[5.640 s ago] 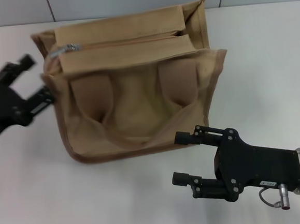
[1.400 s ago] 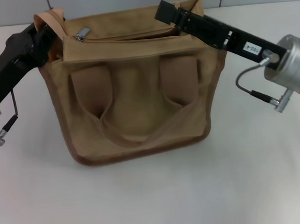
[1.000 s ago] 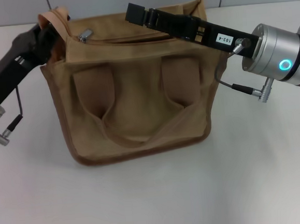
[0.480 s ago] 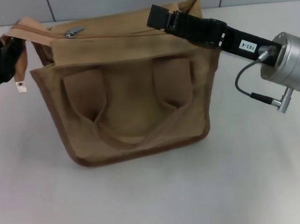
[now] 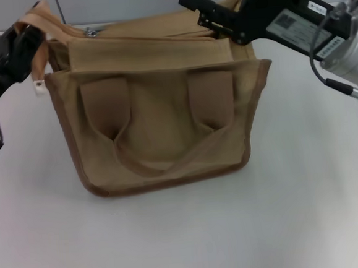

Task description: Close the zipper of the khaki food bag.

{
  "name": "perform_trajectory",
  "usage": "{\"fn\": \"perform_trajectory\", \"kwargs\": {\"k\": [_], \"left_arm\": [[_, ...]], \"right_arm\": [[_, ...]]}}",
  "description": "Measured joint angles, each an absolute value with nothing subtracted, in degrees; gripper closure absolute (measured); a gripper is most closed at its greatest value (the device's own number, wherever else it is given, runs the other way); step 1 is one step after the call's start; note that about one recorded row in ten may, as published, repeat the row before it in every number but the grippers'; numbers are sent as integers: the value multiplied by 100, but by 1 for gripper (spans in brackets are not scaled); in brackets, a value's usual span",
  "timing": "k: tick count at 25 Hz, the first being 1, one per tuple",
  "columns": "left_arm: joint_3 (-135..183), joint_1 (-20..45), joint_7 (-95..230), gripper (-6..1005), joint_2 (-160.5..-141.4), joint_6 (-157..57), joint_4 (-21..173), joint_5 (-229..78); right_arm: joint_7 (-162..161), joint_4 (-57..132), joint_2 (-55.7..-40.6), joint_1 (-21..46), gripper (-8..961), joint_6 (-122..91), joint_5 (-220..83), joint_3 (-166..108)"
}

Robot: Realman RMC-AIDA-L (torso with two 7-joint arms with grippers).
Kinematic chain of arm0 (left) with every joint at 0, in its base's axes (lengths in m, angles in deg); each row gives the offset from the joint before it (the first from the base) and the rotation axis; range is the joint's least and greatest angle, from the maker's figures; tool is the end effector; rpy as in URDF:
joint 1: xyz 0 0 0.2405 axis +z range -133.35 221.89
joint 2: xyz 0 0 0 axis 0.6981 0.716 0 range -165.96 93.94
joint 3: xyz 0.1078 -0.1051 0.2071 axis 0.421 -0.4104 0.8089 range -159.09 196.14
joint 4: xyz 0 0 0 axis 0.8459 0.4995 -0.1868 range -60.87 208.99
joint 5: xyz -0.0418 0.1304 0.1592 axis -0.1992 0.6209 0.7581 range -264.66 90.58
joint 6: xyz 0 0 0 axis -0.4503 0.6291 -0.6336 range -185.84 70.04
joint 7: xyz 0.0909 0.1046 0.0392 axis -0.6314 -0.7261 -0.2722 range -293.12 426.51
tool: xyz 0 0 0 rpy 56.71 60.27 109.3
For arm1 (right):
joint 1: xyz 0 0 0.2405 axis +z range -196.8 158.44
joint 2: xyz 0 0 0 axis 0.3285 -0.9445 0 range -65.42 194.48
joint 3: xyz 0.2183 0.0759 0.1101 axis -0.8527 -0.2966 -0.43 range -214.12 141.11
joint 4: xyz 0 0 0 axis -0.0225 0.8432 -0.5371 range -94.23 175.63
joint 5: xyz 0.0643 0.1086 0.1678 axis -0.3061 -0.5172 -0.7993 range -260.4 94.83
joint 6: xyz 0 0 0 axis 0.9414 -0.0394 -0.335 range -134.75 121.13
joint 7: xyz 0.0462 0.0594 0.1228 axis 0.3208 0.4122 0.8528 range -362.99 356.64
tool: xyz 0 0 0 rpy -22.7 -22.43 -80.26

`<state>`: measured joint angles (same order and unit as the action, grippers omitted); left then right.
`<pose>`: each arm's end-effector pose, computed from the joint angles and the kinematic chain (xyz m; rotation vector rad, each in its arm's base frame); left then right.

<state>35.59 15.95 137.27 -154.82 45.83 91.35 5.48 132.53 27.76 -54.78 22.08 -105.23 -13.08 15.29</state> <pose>-0.2599 0.3074 0.0382 -2.0710 -0.6724 -1.5931 0.1618 0.3463 -0.0123 1.5702 -1.6107 -1.3731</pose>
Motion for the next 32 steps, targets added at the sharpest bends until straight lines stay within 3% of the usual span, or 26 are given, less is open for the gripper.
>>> {"fn": "perform_trajectory", "kwargs": {"k": [3, 19, 32], "left_arm": [[3625, 1428, 13704, 968, -15501, 4504, 9126, 577], [3711, 999, 13668, 968, -15519, 4533, 9040, 534], [3708, 740, 13681, 968, -15518, 4553, 9031, 512]], "right_arm": [[13777, 2940, -5500, 2320, 267, -10182, -1296, 1612], [13635, 3306, -5535, 2849, 582, -9394, -1276, 1884], [13394, 3153, -5536, 3172, 583, -8901, -1365, 2260]]}}
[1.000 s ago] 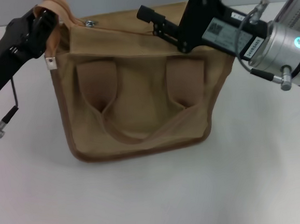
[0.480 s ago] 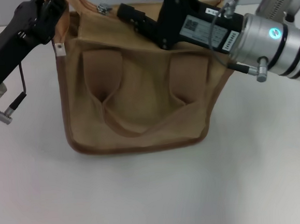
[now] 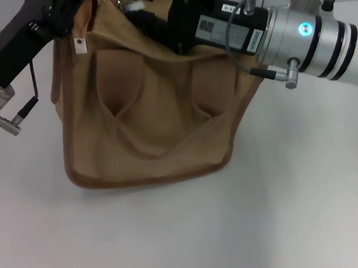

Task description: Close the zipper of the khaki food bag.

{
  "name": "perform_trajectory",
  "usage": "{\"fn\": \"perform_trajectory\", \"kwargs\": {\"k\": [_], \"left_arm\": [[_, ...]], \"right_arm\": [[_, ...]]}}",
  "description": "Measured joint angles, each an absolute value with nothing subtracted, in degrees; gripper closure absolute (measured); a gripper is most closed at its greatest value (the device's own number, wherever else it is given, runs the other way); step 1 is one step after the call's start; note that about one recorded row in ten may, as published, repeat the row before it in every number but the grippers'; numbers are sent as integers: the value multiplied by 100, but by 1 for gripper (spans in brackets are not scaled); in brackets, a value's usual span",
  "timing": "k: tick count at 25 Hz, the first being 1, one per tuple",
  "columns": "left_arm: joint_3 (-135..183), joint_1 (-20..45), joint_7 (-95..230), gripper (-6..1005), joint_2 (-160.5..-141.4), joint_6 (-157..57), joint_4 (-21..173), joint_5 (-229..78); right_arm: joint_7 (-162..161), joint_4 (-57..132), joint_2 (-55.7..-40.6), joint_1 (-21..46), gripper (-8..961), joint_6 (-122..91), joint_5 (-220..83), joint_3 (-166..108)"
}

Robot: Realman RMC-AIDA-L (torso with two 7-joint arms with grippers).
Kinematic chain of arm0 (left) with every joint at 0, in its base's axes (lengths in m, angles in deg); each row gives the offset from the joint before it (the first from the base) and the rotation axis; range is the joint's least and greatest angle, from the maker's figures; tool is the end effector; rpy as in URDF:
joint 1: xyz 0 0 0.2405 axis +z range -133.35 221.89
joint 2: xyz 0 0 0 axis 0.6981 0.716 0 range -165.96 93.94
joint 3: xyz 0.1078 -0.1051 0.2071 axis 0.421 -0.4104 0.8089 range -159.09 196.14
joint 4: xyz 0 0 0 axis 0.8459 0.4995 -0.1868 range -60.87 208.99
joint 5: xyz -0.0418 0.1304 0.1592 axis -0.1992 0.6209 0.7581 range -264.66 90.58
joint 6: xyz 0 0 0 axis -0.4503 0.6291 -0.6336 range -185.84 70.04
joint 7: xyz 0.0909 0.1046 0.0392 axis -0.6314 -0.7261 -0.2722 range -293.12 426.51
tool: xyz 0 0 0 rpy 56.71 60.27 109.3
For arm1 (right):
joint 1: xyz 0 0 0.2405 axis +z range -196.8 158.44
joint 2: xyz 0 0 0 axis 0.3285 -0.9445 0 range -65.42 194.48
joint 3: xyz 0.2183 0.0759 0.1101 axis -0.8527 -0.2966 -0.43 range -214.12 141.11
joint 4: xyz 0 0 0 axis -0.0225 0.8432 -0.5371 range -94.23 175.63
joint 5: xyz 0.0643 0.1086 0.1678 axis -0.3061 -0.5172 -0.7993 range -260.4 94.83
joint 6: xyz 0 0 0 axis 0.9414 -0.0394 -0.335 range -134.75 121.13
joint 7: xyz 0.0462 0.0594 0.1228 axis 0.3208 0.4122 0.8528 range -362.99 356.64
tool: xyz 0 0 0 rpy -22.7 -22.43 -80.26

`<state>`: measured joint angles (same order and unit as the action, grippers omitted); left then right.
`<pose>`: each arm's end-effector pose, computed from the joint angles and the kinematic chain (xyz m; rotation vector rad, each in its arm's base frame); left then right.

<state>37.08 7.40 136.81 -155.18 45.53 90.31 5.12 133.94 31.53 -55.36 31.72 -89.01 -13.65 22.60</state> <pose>-0.2092 0.3405 0.0302 -2.1824 -0.5472 -1.6785 0.1266 0.3823 -0.0565 1.6792 -1.8217 -1.1908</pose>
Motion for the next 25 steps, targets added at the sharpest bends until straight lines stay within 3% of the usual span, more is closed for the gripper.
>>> {"fn": "perform_trajectory", "kwargs": {"k": [16, 22, 25], "left_arm": [[3693, 762, 13661, 967, -15519, 4503, 8975, 440], [3687, 781, 13658, 967, -15518, 4448, 8926, 384], [3681, 802, 13657, 967, -15510, 4421, 8874, 313]], "right_arm": [[13174, 3103, -5535, 3141, 582, -8890, -1451, 2357], [13146, 3107, -5535, 3128, 667, -8902, -1462, 2483], [13022, 3078, -5535, 3103, 875, -8943, -1477, 2486]]}}
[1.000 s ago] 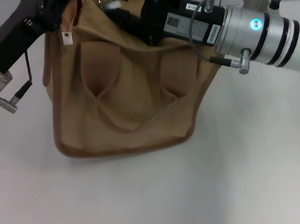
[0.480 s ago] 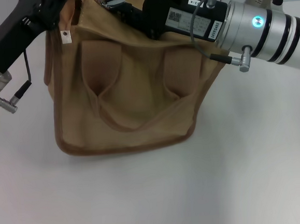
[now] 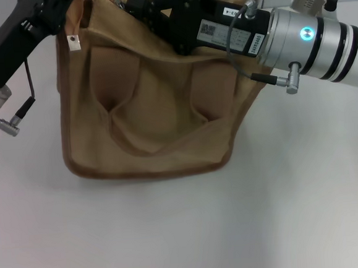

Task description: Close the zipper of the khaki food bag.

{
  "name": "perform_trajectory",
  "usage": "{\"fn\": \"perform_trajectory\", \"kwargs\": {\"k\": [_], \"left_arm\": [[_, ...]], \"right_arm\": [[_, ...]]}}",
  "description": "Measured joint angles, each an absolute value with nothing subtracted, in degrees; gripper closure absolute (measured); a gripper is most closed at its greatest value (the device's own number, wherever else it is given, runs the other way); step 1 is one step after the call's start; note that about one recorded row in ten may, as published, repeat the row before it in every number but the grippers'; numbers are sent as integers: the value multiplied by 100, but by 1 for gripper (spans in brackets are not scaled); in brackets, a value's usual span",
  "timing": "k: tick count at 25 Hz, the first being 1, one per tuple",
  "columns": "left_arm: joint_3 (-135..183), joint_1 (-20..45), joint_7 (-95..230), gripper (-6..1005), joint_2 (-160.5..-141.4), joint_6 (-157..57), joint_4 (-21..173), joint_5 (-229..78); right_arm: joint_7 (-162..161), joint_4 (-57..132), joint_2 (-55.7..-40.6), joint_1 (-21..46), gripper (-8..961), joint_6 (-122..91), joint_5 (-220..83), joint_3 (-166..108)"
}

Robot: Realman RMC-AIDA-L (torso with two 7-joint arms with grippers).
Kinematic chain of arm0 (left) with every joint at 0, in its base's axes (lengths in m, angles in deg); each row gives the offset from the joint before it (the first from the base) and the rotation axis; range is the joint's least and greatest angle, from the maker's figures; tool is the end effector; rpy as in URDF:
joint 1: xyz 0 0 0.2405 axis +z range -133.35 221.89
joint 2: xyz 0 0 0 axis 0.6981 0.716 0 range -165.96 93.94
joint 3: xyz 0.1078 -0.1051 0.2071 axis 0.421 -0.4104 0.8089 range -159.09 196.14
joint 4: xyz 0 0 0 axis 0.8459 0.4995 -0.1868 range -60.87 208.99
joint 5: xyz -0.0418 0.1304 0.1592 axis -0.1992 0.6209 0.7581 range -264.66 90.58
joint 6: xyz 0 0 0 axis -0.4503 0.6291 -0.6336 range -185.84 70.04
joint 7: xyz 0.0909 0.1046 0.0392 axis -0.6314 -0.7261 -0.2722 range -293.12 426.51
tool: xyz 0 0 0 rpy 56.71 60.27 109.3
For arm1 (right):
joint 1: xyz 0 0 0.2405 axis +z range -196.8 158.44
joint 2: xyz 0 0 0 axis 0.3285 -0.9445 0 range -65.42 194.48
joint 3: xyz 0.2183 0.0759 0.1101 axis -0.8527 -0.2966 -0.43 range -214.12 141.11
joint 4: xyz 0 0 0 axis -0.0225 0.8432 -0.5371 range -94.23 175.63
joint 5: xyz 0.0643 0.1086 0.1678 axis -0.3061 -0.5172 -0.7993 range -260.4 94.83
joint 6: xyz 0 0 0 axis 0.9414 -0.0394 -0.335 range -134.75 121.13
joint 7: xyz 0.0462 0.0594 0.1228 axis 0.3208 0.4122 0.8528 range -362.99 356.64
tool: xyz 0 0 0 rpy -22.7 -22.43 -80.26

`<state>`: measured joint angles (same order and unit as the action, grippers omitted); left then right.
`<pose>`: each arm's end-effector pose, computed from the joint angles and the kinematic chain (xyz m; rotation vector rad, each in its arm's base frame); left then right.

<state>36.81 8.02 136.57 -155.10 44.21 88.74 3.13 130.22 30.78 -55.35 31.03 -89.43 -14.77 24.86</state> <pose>-0.2151 0.3412 0.0303 -2.1184 -0.5907 -1.6880 0.1280 0.3790 -0.0571 1.7631 -1.7693 -1.1998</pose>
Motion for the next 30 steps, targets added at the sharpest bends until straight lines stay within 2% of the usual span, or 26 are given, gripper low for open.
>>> {"fn": "perform_trajectory", "kwargs": {"k": [5, 30], "left_arm": [[3680, 827, 13656, 967, -15507, 4415, 8874, 303], [3644, 1482, 13657, 967, -15446, 4086, 8959, -247]], "right_arm": [[12903, 3063, -5535, 3075, 952, -9000, -1484, 2479], [12846, 2467, -5444, 1619, 918, -9383, -1483, 2030]]}}
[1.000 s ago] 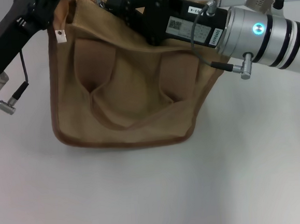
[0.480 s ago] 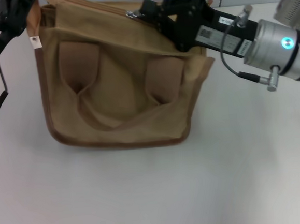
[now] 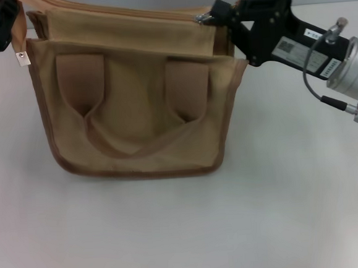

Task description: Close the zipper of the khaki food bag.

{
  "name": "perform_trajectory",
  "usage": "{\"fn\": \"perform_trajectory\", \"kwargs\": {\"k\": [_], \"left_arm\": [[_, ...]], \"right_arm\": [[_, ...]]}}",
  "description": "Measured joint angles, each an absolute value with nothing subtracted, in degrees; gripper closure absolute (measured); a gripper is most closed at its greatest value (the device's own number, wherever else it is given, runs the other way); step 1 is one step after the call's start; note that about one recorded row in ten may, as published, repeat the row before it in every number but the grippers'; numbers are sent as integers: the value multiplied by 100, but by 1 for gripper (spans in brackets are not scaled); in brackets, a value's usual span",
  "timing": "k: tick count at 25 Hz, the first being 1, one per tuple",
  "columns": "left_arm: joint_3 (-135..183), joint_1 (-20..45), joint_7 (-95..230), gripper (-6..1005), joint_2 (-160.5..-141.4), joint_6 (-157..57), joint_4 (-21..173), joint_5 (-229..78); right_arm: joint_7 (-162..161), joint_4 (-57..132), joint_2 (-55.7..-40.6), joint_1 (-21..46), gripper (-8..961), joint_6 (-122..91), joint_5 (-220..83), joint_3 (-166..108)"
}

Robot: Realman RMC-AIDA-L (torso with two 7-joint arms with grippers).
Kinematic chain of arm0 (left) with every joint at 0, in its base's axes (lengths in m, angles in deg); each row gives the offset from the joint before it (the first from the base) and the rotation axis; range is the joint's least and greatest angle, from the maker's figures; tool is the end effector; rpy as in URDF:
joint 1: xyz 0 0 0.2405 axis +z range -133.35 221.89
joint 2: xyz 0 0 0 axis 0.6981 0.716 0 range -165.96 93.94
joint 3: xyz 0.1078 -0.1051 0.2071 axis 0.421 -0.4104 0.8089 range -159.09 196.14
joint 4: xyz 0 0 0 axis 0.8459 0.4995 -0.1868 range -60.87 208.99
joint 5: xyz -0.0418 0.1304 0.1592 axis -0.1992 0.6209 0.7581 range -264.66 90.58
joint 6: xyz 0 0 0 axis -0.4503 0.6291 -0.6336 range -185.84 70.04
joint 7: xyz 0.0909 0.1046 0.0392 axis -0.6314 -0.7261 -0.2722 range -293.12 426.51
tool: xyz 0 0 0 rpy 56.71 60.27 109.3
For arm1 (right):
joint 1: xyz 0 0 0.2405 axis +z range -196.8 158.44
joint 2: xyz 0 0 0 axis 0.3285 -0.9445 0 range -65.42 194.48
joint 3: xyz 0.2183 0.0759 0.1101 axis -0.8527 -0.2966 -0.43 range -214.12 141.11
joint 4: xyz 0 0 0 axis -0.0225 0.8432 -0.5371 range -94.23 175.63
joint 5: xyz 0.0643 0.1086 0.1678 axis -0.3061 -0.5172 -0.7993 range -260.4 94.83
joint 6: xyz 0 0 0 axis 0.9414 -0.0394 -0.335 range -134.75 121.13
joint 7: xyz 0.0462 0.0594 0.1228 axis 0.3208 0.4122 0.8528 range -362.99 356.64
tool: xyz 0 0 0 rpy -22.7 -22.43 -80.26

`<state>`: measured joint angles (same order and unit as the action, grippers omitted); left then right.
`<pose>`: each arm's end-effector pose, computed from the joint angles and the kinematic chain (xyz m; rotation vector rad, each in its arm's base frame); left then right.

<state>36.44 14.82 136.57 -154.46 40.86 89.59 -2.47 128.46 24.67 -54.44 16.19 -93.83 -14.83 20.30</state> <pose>-0.2630 0.3258 0.0486 -1.9129 -0.6893 -1.5993 0.2048 0.3497 -0.0215 1.6805 -1.8440 -1.4460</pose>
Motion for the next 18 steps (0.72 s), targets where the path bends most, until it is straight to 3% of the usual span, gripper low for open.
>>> {"fn": "perform_trajectory", "kwargs": {"k": [13, 15, 18], "left_arm": [[3595, 1643, 12915, 948, -15465, 3932, 8910, -240], [3586, 1680, 12924, 894, -15461, 3850, 8906, -241], [3567, 1841, 12883, 814, -15453, 3803, 8933, -247]], "right_arm": [[10589, 2646, -5500, 1349, 900, -10052, -1488, 975], [10312, 2672, -5500, 1305, 897, -10101, -1491, 879], [9856, 2676, -5500, 1216, 806, -10187, -1493, 811]]}}
